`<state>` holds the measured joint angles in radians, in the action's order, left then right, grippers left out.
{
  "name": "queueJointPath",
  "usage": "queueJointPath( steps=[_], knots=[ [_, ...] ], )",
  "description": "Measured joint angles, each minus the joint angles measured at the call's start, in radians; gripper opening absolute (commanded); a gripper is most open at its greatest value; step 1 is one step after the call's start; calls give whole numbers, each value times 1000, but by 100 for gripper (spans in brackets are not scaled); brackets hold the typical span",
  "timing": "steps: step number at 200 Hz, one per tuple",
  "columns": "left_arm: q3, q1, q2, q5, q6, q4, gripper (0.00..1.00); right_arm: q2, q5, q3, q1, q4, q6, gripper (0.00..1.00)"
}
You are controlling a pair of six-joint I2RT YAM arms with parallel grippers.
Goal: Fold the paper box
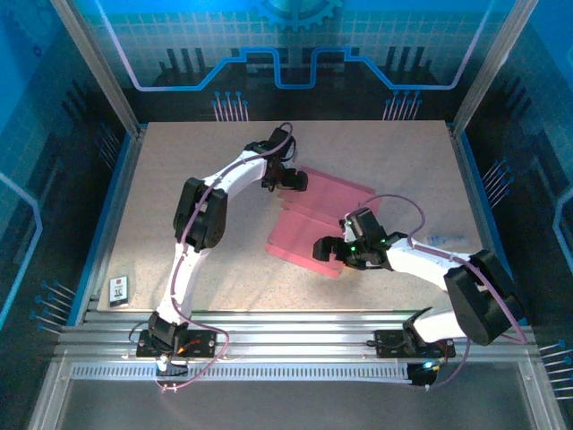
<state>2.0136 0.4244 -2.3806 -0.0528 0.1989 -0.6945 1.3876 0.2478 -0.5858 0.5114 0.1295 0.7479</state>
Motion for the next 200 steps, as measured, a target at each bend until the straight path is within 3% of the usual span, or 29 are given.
queueJointPath(
  steps=[56,120,200],
  knots=[
    [59,7,-50,-8,0,-23,81,-1,0,0,1,0,0,100],
    [78,7,-63,-58,8,-34,60,-7,-1,8,5,-5,0,100],
    [79,6,-63,-105,8,-46,27,-7,0,11,5,-11,0,100]
  ],
)
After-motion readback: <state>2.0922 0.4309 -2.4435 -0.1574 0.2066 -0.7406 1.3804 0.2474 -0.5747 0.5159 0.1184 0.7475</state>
